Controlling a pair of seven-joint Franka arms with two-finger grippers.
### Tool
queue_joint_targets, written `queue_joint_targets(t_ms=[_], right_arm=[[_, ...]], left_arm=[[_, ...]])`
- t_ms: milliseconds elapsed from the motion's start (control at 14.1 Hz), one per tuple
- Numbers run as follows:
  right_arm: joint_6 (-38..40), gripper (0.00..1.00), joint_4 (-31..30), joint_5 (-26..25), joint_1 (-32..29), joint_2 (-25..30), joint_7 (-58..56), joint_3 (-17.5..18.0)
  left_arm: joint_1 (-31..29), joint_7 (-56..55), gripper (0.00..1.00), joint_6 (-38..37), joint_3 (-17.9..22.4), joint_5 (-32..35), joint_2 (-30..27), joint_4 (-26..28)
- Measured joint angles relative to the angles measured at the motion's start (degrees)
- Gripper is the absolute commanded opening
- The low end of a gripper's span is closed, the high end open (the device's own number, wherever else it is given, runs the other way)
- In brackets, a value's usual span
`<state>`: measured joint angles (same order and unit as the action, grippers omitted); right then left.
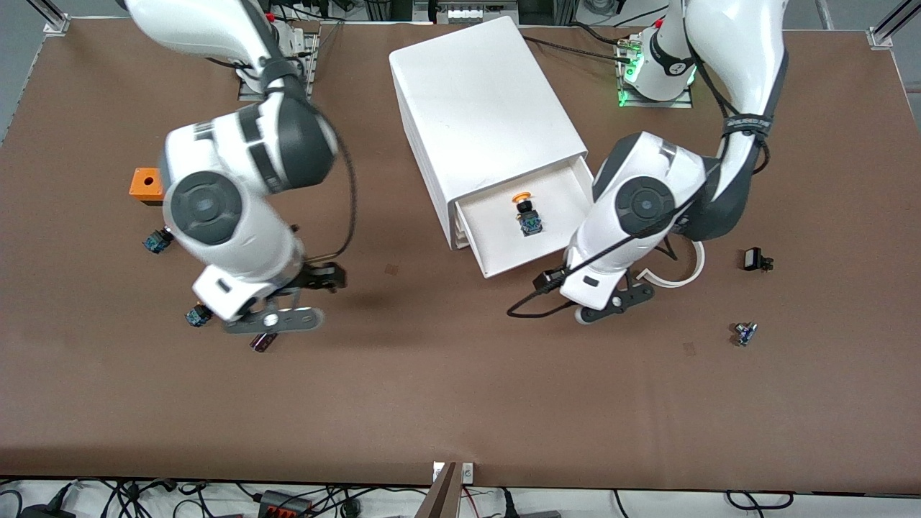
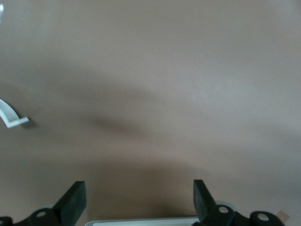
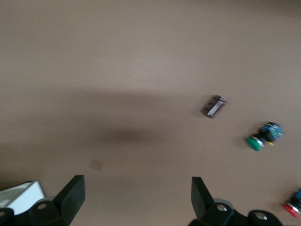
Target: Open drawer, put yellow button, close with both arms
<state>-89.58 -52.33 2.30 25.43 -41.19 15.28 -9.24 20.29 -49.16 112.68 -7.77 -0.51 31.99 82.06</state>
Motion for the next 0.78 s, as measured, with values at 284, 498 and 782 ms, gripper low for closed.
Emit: queue_joint_targets(t_ms=[284,498,782], right_arm=[[1.3,1.0,-0.1,0.1,-6.1,0.4,-2.0,0.0],[1.8,1.0,-0.1,0.1,-9.0,1.1,-2.7,0.1],[3.3,1.0,-0.9,0.1,-12.2,3.8,-4.9,0.1]], left_arm=[[0.2,-0.1,1.0,0.2,-1.9,0.0,-1.1,2.7],[-0.2,-0.3,1.0,0.2,-4.8,0.0,-2.5,5.1],[-0.5,-0.4,1.0,0.2,-6.9,-1.3,-5.7,10.1]])
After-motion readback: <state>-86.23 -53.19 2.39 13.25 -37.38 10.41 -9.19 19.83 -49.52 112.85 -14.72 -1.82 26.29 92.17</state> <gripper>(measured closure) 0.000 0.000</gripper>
